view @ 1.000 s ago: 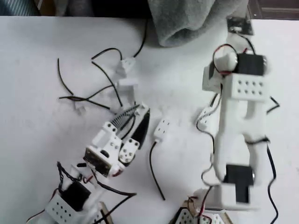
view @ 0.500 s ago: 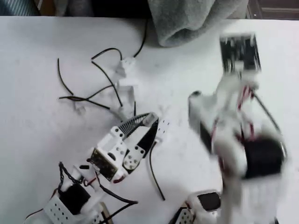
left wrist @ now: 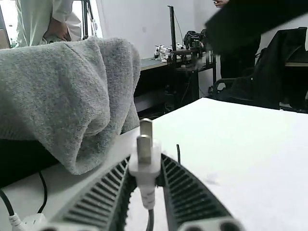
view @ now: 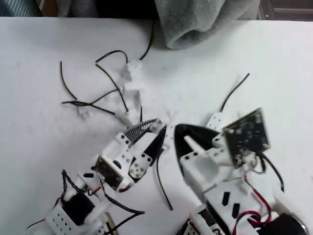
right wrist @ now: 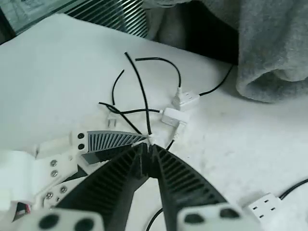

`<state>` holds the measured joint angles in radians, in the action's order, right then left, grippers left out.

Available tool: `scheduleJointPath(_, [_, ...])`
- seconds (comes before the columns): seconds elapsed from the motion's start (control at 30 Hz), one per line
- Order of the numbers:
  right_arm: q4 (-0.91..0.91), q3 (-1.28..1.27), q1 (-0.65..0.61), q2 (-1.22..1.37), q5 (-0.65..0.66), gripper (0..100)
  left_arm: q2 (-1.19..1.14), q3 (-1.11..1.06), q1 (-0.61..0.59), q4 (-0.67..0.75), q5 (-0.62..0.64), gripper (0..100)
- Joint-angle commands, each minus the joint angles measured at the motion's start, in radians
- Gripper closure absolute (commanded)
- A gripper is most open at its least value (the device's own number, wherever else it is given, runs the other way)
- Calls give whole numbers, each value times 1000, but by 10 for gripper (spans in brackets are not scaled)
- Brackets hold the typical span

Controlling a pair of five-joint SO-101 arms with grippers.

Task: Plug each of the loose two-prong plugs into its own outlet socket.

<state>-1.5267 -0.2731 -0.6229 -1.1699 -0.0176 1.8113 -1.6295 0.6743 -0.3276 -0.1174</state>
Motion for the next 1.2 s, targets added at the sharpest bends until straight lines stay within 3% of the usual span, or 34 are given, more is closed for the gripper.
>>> scheduleJointPath(0.0, [27,-51,-73,-4,11,979,12,-6,5,80,-3,977])
scheduleJointPath(0.13, [62,-106,-128,-5,11,979,12,-37,8,127,-81,977])
scheduleJointPath(0.47, [166,-224,-137,-4,14,979,12,-40,12,132,-89,977])
scheduleJointPath(0.63, [285,-361,-131,-4,181,979,12,-40,8,130,-91,977])
scheduleJointPath(0.97, [427,-453,162,-4,219,979,12,-40,7,126,-91,977])
scheduleJointPath(1.17, [427,-454,306,-4,400,979,12,-40,5,126,-91,977])
